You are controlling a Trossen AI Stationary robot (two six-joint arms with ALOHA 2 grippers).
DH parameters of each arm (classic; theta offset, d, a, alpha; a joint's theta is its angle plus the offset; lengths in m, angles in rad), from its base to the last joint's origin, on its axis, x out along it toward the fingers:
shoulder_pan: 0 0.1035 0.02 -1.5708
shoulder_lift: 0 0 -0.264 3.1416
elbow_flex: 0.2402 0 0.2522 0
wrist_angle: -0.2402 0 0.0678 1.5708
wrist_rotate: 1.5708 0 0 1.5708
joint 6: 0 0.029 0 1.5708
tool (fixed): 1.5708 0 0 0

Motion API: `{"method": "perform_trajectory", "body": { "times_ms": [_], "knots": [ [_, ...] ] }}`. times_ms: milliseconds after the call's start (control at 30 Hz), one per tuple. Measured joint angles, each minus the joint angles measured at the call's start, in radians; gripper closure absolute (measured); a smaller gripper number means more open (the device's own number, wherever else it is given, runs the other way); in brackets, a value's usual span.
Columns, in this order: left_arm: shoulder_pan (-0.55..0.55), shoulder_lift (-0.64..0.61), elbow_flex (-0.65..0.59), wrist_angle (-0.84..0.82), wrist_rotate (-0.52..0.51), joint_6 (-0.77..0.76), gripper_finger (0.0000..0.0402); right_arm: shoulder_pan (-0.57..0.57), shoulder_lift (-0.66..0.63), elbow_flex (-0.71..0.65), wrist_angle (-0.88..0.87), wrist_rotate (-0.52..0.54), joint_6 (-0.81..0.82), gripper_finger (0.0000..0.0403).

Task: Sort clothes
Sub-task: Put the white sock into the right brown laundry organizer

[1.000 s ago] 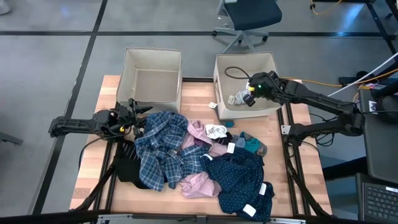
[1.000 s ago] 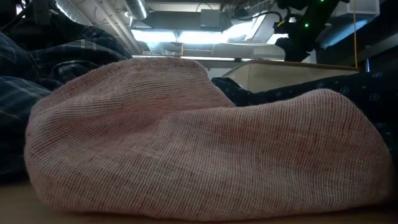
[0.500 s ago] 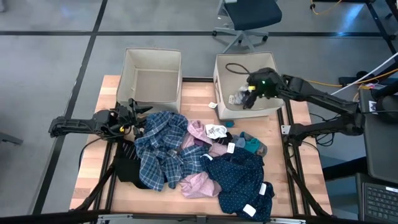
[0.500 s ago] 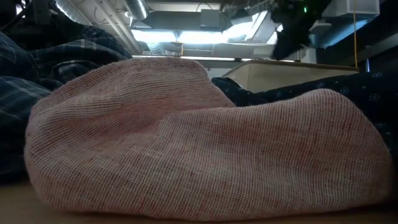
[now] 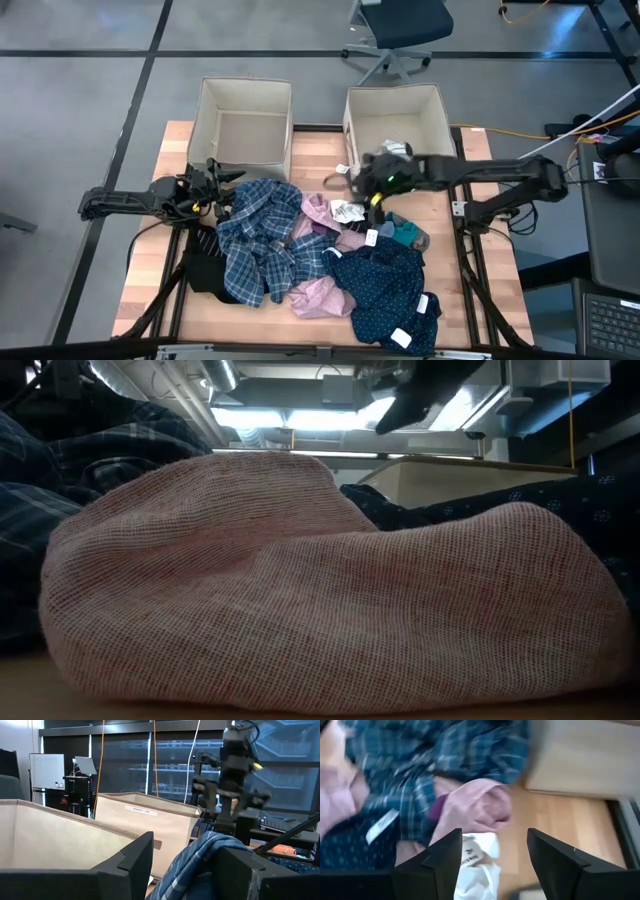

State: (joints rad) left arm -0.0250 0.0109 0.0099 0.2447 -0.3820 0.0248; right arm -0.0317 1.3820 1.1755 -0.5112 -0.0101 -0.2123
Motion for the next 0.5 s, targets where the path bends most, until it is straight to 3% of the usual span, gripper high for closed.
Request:
{"method": "perform_trajectory", "body": {
  "times_ms": [200,500],
  "knots": [
    [0.000,0.000,0.000,0.000,0.000,-0.002,0.0229,0.055,0.136,0.000,0.026,0.021,-0.128,0.0178],
    [0.000,0.000,0.000,-0.001,0.000,-0.001,0.0229,0.072,0.264,-0.001,0.040,0.202,-0.268,0.0178]
  ]
}}
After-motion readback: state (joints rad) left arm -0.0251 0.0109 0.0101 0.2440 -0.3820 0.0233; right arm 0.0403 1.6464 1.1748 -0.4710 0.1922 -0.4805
